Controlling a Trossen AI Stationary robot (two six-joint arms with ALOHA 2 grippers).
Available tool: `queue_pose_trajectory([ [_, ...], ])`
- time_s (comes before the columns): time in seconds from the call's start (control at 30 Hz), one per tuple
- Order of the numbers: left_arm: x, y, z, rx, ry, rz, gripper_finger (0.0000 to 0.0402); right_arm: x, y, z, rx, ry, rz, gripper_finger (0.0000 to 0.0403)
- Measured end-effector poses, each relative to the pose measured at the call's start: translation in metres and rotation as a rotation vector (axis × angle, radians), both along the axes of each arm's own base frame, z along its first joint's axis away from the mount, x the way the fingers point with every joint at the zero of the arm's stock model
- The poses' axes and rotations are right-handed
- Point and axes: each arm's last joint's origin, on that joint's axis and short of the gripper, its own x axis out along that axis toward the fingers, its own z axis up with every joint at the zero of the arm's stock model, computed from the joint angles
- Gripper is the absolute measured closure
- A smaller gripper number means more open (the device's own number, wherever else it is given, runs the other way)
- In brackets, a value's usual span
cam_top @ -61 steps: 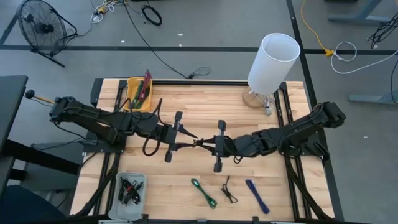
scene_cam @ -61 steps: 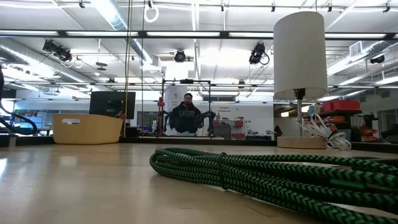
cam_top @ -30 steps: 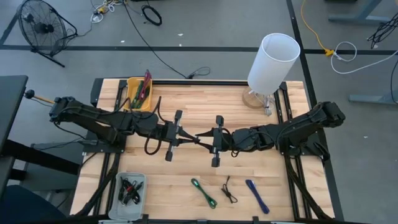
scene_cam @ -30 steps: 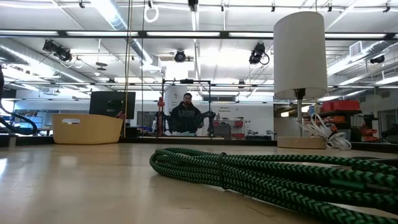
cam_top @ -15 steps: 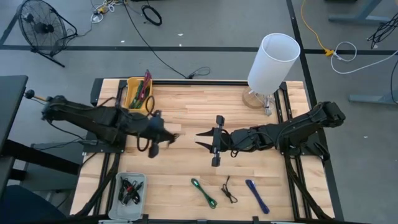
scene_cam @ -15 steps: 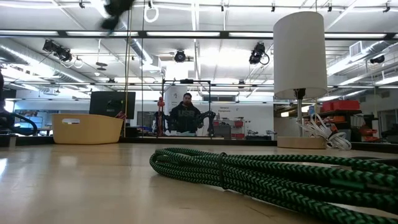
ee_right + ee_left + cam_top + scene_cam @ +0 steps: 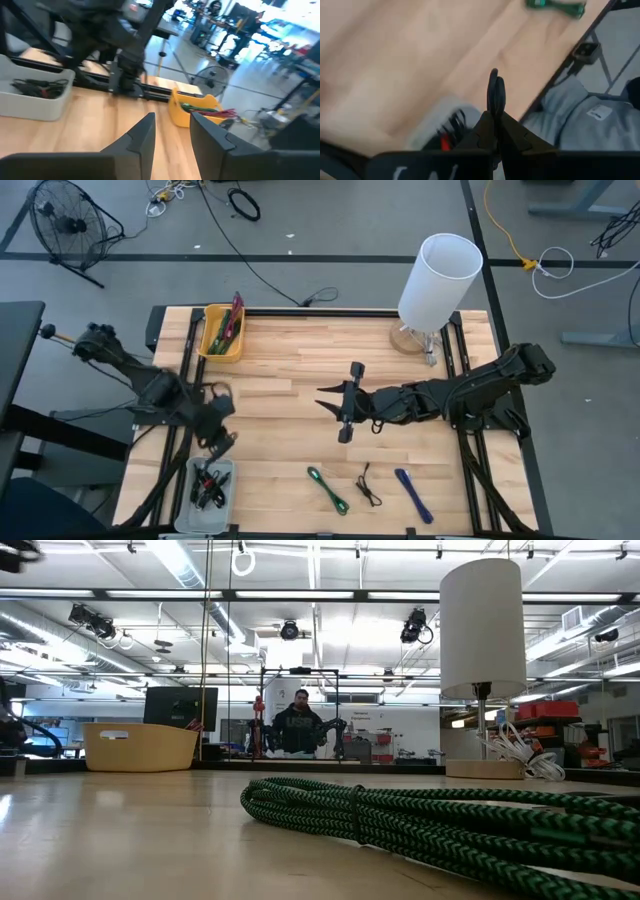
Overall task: Pick & Place USB Port
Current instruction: Put the black charger cable into the gray bin
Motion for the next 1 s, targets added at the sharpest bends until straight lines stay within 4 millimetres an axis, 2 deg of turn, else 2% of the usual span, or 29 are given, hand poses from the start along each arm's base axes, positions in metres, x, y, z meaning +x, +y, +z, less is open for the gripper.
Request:
queue_pose_trajectory([
  [0.33,-0.012,-0.065,-0.032,-0.055,0.234,0.141,0.0393,0.000,0.000,0.000,-0.021,0.003,-0.003,0.0282],
  [0.53,-0.014,-0.097,-0.052,-0.067,0.306,0.209,0.0393,0.000,0.000,0.000,-0.039,0.009,0.003,0.0282],
  [0.77,-0.015,-0.105,-0.061,-0.024,0.313,0.207,0.0386,0.000,0.000,0.001,-0.055,0.001,0.014,0.0282],
  [1.0,-0.015,-0.104,-0.061,-0.028,0.322,0.206,0.0309,0.000,0.000,0.001,-0.056,0.004,0.015,0.0282],
])
